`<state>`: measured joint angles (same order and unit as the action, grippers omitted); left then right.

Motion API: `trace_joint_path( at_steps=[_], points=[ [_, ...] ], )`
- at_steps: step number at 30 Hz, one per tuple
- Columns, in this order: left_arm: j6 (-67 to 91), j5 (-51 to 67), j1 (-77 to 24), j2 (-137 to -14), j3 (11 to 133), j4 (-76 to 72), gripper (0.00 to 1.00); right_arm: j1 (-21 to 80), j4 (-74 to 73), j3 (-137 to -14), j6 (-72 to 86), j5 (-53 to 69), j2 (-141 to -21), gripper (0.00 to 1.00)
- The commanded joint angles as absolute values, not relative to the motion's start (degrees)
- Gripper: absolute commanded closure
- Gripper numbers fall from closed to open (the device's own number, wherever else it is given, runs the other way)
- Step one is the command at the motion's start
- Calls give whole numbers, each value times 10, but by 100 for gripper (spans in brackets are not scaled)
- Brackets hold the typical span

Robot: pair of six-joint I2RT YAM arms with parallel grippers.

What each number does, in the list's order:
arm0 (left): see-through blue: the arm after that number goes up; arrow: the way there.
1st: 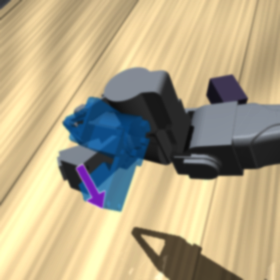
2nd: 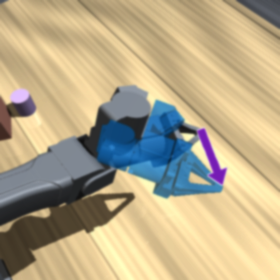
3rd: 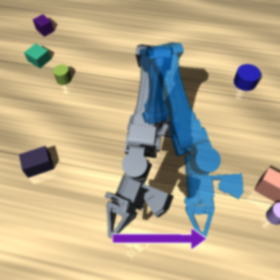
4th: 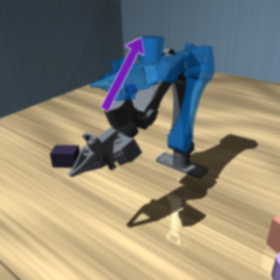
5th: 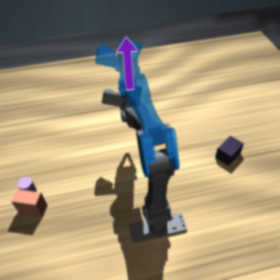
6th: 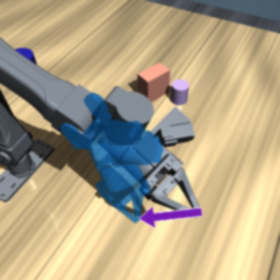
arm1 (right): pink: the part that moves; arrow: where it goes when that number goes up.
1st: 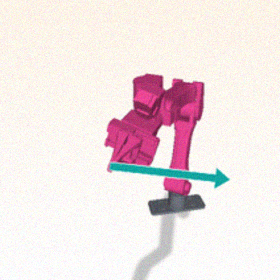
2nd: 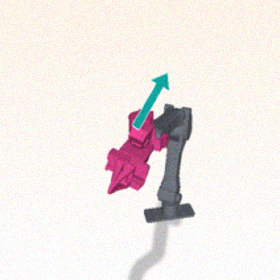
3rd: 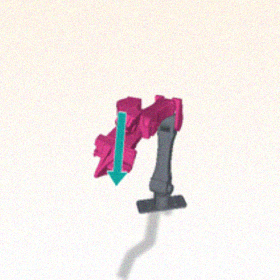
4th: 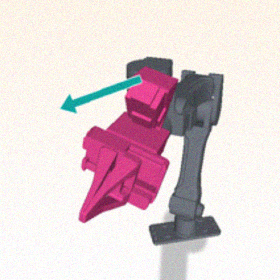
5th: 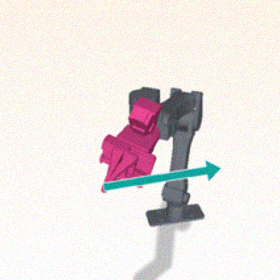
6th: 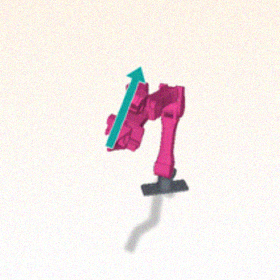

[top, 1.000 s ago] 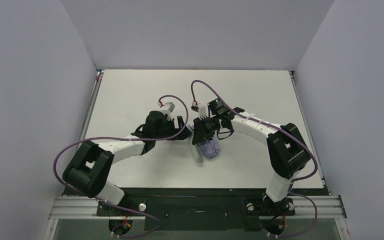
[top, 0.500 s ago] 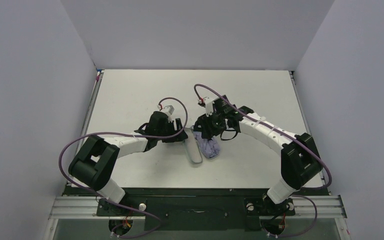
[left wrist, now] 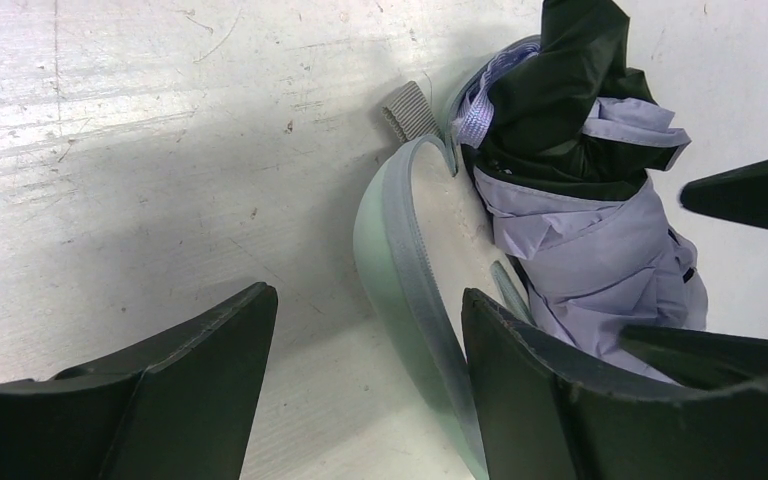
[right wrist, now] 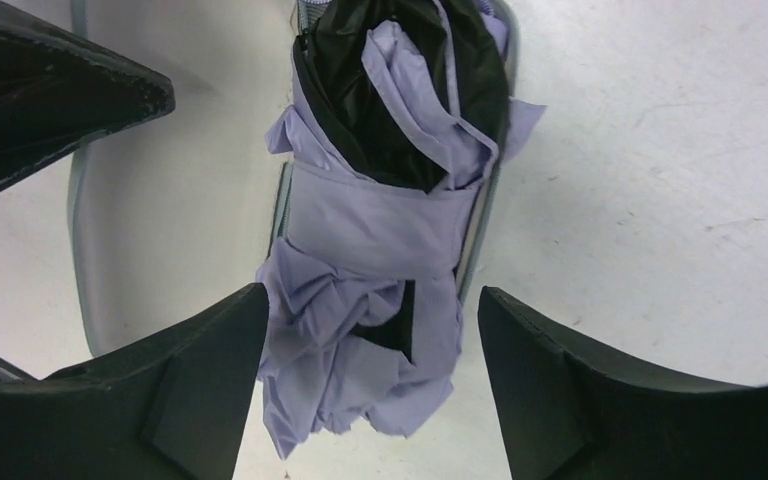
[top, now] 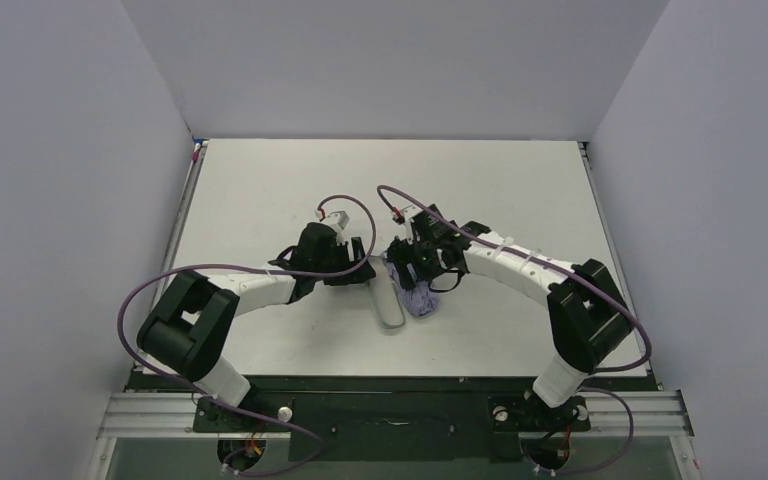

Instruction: Open the umbrella

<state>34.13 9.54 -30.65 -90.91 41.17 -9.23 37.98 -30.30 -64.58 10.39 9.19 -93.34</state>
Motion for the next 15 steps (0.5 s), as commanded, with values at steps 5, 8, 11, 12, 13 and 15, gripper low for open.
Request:
trace_joint_path(
  at_steps=[5,8,11,12,13,15],
  points=[
    [319,89,-302,-906,424,-102,32,399,-295,-702,122,43,-1023,39],
    [310,97,-296,-899,429,-97,27,390,-300,-694,117,20,-1023,58],
    [273,109,-286,-886,441,-90,17,372,-308,-682,104,13,-1018,84],
    [261,109,-285,-876,449,-89,14,360,-313,-677,100,13,-1016,96],
    [241,105,-283,-871,453,-91,9,352,-315,-675,92,13,-1015,99],
    [217,94,-275,-851,462,-97,1,324,-321,-669,74,10,-1012,100]
  ],
)
